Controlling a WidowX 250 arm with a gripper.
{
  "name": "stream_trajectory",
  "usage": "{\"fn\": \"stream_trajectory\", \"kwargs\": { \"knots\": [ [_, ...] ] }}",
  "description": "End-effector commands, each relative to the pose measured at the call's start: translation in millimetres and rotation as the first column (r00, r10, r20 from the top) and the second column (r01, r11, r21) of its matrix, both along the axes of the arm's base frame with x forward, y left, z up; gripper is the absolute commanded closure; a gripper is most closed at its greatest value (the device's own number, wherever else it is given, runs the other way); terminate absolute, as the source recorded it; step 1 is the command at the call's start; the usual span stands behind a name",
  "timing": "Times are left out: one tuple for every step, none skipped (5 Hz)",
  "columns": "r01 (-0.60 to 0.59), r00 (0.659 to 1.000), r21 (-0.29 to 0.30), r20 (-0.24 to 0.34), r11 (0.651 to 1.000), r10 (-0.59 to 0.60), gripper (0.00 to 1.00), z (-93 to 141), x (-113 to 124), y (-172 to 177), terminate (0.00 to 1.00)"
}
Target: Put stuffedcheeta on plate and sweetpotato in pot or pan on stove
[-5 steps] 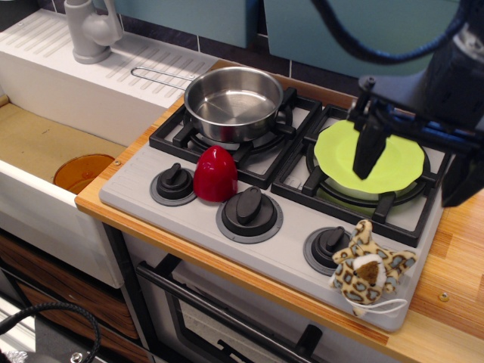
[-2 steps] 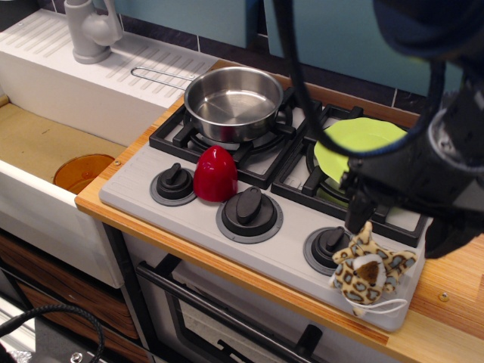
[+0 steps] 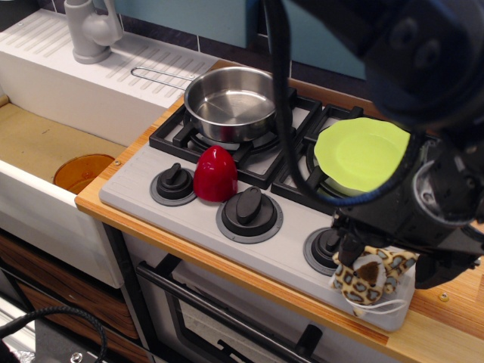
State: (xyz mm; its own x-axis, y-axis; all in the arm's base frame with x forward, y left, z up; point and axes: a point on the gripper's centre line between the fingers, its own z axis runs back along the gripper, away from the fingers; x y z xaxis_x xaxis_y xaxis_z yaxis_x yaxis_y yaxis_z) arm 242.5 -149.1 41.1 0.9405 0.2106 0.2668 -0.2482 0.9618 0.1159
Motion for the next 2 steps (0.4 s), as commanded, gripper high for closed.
{"fn": "stream_trajectory", "kwargs": {
  "knots": [
    [-0.002,0.996,-0.008,0.087,1.0,0.003,0.0,-19.8,4.8,-2.9,0.0],
    [-0.026,0.997,-0.01,0.069,1.0,0.027,1.0,-20.4,7.4,-7.0,0.0]
  ]
}}
